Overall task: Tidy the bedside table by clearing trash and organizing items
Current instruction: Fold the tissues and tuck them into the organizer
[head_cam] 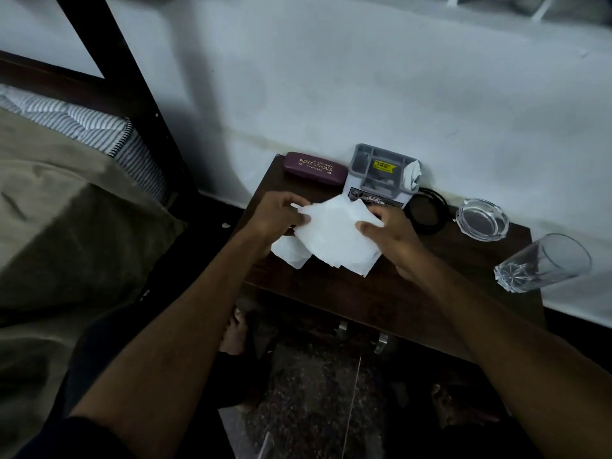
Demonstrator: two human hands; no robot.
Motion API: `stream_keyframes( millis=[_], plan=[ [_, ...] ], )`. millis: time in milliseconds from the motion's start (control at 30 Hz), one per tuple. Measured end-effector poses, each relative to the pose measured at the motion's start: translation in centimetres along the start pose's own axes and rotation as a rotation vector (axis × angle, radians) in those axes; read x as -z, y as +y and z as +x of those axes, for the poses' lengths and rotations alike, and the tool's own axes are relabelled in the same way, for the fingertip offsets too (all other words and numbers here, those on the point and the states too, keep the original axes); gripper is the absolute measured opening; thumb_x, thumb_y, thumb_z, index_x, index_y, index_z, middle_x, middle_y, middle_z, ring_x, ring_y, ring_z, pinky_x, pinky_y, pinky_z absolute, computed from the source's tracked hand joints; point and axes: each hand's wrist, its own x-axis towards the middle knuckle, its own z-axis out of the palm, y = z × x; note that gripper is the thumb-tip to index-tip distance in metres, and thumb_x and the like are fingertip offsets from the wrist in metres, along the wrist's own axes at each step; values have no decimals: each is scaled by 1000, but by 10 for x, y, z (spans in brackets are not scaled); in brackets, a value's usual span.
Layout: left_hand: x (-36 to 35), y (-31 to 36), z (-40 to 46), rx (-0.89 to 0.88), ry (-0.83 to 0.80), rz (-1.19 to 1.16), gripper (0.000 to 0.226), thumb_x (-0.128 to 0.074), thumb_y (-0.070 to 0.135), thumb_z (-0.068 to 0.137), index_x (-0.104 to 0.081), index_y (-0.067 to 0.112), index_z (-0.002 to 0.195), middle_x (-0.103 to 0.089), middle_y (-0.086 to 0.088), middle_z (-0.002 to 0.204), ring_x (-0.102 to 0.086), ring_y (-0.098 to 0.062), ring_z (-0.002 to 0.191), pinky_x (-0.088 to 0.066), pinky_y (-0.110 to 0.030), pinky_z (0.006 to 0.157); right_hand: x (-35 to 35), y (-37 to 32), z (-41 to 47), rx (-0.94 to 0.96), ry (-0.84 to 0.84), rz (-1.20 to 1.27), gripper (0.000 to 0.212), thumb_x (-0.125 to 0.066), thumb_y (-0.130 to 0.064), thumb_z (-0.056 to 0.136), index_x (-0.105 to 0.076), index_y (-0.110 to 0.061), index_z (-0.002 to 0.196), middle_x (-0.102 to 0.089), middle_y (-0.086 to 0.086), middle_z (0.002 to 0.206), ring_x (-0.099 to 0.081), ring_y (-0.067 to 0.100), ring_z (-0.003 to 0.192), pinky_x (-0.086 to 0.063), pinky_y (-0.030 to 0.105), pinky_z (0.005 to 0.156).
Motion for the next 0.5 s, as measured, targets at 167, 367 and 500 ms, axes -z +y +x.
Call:
stream_keyframes(
  millis=[167,367,500],
  plan=[
    [-3,-10,2,-10,91,267,30,-90,3,75,-76,1,101,-75,-14,85,-72,-21,68,-65,-35,75,-4,9,-11,131,76,-378,16,-72,-11,81,-74,-12,97,-76,4,88,-71,23,86,-56,36,76],
    [-3,-9,-2,-13,103,384,38,-95,2,66,-77,6,100,-76,-19,99,-71,-25,80,-64,-40,85,7,12,-16,138,132,-416,20,-67,-3,81,-75,-11,97,-76,4,85,-71,24,83,-52,30,70],
    [0,-10,-3,-64,129,442,34,-94,3,66,-79,11,94,-77,-15,94,-74,-27,84,-63,-42,88,28,16,-23,5,174,-17,22,-72,-5,91,-75,-4,112,-77,8,98,-72,23,91,-51,26,73]
  ],
)
